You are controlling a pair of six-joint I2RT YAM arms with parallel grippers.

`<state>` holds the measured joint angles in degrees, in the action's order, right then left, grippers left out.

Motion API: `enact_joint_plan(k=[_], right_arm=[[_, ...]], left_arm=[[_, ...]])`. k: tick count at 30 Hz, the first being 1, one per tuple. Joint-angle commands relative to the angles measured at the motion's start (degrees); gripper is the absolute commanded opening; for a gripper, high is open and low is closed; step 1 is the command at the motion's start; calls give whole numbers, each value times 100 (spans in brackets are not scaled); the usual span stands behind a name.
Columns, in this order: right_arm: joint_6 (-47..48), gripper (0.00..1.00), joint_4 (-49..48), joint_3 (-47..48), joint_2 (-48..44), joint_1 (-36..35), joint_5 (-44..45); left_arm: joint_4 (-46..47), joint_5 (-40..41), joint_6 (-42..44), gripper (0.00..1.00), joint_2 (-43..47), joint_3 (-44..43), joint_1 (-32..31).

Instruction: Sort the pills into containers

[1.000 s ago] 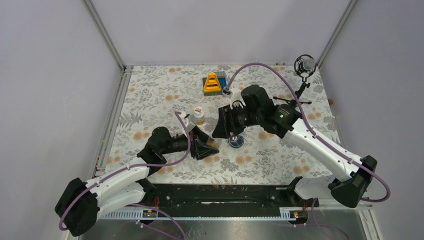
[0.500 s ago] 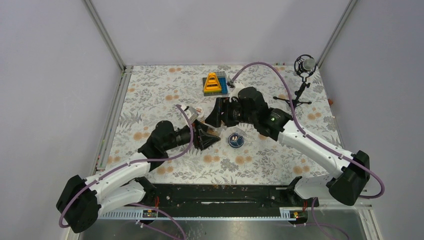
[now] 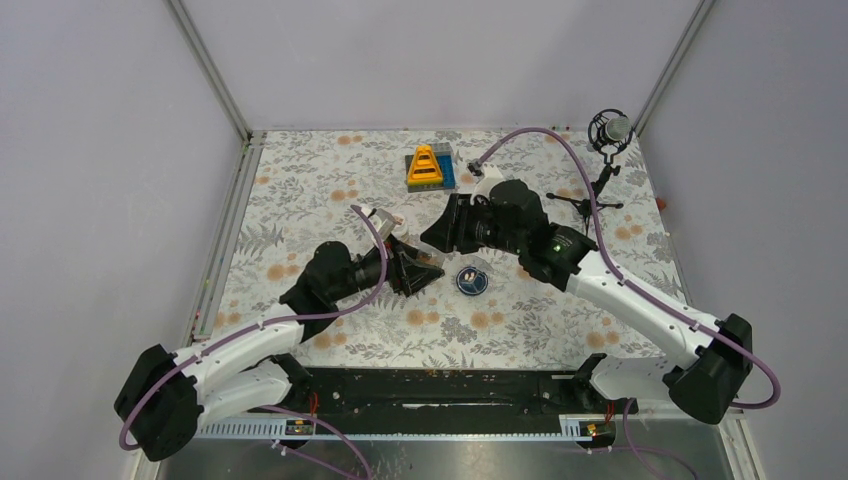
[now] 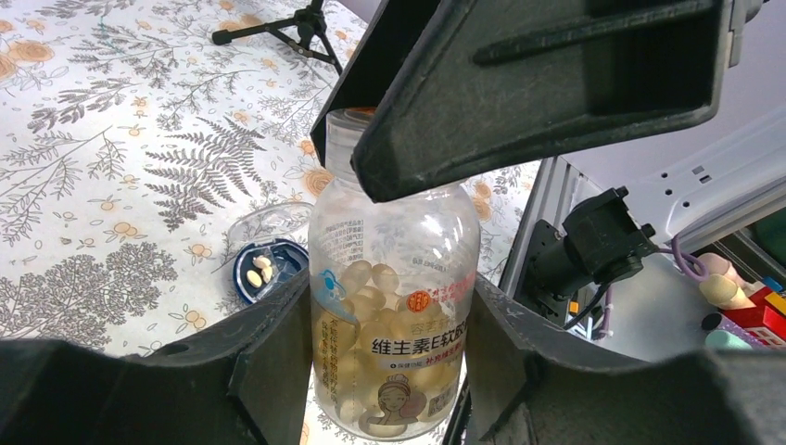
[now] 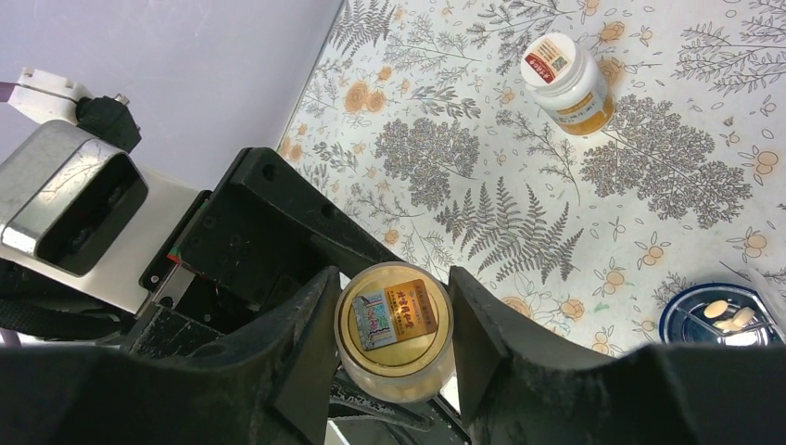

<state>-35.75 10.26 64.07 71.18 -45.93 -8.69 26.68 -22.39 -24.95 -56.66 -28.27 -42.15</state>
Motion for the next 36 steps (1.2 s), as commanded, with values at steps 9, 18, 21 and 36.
enact_joint_plan(k=[9, 18, 21, 36], right_arm=[[553, 0, -1640, -707, -651, 147, -2296], [-682, 0, -3991, -1267, -392, 573, -4835], [-398, 25, -2911, -1157, -728, 565, -3561], [-574, 83, -212, 339, -766, 421, -148]], left_arm=[[899, -557, -318, 0, 469, -133, 58], [709, -2111, -34, 0, 315, -464, 58], [632, -1694, 34, 0, 413, -488, 62], [164, 109, 259, 0, 103, -745, 60]])
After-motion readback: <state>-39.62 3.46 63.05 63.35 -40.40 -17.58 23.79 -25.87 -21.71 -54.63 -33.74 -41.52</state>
